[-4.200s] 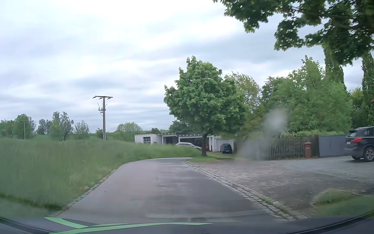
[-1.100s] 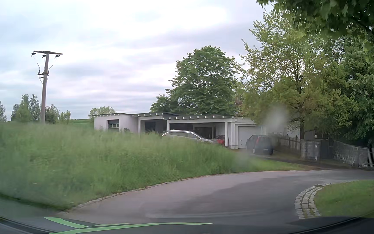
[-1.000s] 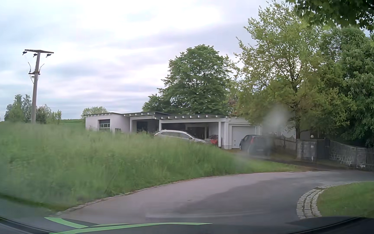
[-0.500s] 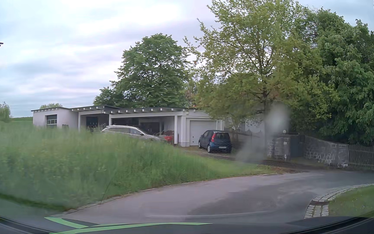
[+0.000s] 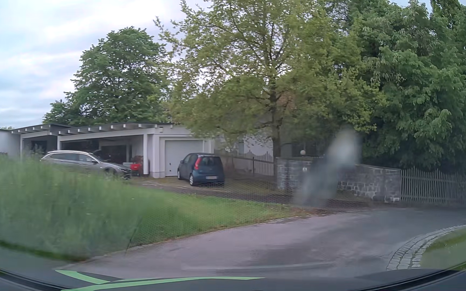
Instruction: Follow the waypoints while adhering to traffic rules and regulations
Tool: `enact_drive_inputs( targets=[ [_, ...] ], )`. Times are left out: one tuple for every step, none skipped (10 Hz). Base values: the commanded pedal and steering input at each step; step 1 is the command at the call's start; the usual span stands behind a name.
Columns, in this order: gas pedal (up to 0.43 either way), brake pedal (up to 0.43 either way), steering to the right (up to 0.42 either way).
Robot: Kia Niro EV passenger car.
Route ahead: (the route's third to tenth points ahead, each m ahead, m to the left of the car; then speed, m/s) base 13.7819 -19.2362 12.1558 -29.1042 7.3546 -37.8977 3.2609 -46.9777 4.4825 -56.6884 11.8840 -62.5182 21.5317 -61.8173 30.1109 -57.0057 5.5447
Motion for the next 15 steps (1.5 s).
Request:
enact_drive_inputs(
  targets=[
    [0.0,0.091,0.334],
    [0.0,0.079,0.334],
    [0.0,0.073,0.336],
    [0.0,0.073,0.347],
    [0.0,0.067,0.358],
    [0.0,0.061,0.363],
    [0.0,0.055,0.369],
    [0.0,0.03,0.38],
    [0.0,0.024,0.389],
    [0.0,0.006,0.393],
    [0.0,0.0,0.394],
    [0.0,0.0,0.394],
    [0.0,0.0,0.394],
    [0.0,0.0,0.393],
    [0.0,0.0,0.392]
  ],
)
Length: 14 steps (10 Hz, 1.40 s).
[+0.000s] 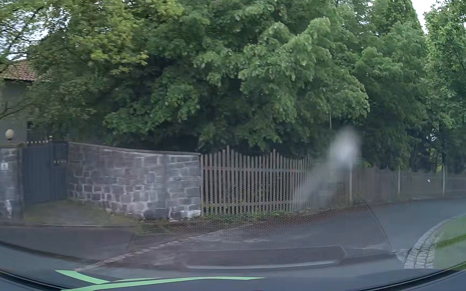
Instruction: Follow the waypoints while adhering to traffic rules and regulations
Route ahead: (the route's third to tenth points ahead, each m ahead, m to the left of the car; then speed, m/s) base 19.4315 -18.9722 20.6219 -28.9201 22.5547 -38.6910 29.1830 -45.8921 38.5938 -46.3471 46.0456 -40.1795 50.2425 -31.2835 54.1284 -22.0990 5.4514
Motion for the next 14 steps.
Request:
enact_drive_inputs(
  targets=[
    [0.0,0.0,0.389],
    [0.0,0.0,0.379],
    [0.0,0.0,0.369],
    [0.0,0.0,0.364],
    [0.0,0.0,0.358],
    [0.0,0.0,0.352],
    [0.0,0.0,0.342],
    [0.0,0.0,0.326],
    [0.0,0.0,0.308],
    [0.0,0.0,0.295],
    [0.0,0.0,0.283],
    [0.0,0.0,0.271],
    [0.0,0.0,0.264],
    [0.0,0.0,0.258]
  ],
)
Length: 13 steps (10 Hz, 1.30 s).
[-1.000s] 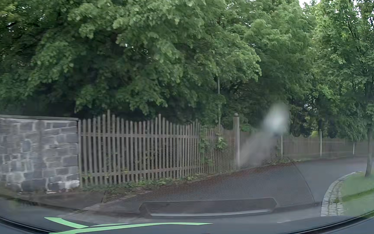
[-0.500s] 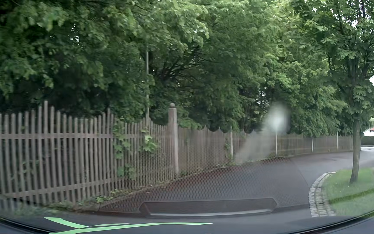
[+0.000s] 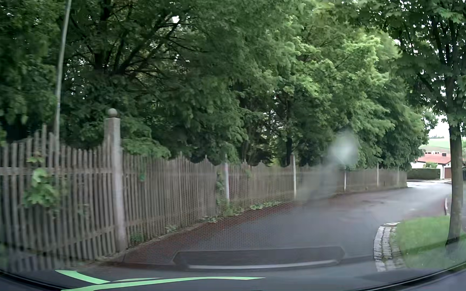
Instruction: Follow the waypoints while adhering to traffic rules and regulations
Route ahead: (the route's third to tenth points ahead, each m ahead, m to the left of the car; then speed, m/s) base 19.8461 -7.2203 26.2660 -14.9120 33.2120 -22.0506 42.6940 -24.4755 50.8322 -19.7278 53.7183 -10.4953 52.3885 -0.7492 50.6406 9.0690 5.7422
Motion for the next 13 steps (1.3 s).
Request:
enact_drive_inputs(
  targets=[
    [0.0,0.0,0.251],
    [0.008,0.0,0.249],
    [0.008,0.0,0.248],
    [0.008,0.0,0.248],
    [0.008,0.0,0.246],
    [0.008,0.0,0.243],
    [0.02,0.0,0.24],
    [0.02,0.0,0.237],
    [0.02,0.0,0.234],
    [0.02,0.0,0.228],
    [0.02,0.0,0.225],
    [0.02,0.0,0.22],
    [0.02,0.0,0.215]
  ],
)
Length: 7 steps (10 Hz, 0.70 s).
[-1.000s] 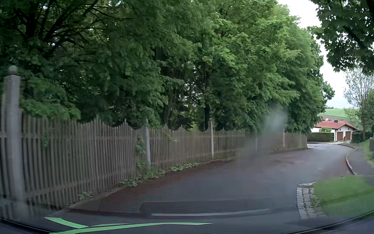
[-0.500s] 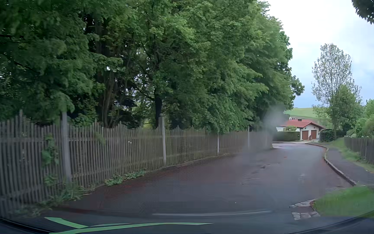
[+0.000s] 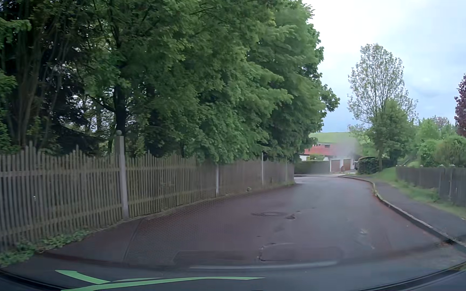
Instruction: Follow the waypoints while adhering to traffic rules and regulations
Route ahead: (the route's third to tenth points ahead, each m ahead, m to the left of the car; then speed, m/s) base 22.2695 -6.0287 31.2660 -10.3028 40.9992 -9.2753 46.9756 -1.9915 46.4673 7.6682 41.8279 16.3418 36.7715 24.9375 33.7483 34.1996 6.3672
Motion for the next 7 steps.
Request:
enact_drive_inputs(
  targets=[
    [0.02,0.0,0.208],
    [0.02,0.0,0.202],
    [0.02,0.0,0.195],
    [0.02,0.0,0.188],
    [0.02,0.0,0.183],
    [0.028,0.0,0.173],
    [0.028,0.0,0.161]
  ],
)
